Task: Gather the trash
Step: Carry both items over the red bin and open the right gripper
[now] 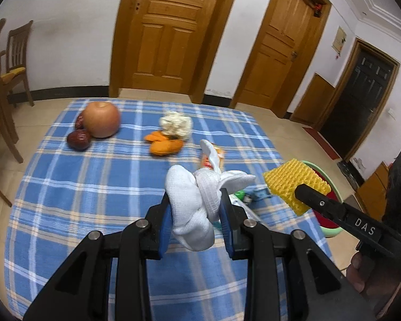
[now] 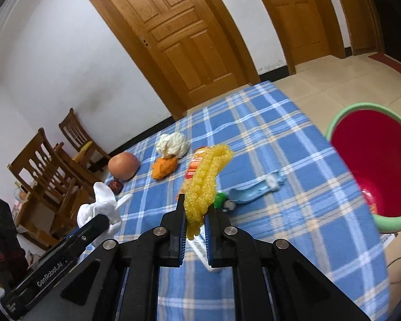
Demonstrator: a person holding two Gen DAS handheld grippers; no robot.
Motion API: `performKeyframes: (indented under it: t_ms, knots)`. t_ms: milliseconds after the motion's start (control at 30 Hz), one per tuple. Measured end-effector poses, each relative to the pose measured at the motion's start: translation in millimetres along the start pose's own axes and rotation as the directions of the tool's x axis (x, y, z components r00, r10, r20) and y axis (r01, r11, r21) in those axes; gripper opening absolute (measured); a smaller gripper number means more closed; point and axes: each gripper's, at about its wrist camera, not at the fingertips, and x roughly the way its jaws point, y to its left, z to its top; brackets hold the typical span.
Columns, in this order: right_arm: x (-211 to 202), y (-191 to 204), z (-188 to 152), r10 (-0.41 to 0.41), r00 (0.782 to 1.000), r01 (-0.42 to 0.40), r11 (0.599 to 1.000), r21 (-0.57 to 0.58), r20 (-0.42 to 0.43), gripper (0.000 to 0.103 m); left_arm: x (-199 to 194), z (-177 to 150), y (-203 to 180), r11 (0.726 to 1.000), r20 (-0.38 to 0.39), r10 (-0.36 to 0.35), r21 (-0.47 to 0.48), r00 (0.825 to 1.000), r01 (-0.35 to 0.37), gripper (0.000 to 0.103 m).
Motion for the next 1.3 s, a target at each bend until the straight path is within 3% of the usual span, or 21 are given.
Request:
performKeyframes:
  t_ms: [367, 567, 1100, 1300]
  knots:
    - [-52, -55, 7, -0.078, 0.993, 0.074, 0.996, 0.052, 0.092, 0.011, 22, 10, -68, 0.992, -0.053, -0.106, 0.067, 0.993, 0.11, 0.031]
    - [-68, -95, 10, -0.139, 0.984, 0.128, 0.987, 0.099, 0.114, 0.011, 48, 8, -106, 0.979, -0.102, -0.174, 0.089, 0.979, 0.183, 0.032]
    - [-72, -208, 8, -0.275, 0.959, 0.256, 0.943, 0.213, 0.067, 0.014, 125, -4, -205, 0.954, -0.233, -0.164, 0.211, 0.958, 0.214, 0.032]
    - [-64, -230, 10, -0.289, 0.957, 0.276, 0.937, 0.216, 0.032, 0.024, 144, -14, -225, 0.946, -0.273, -0.167, 0.227, 0.947, 0.232, 0.032]
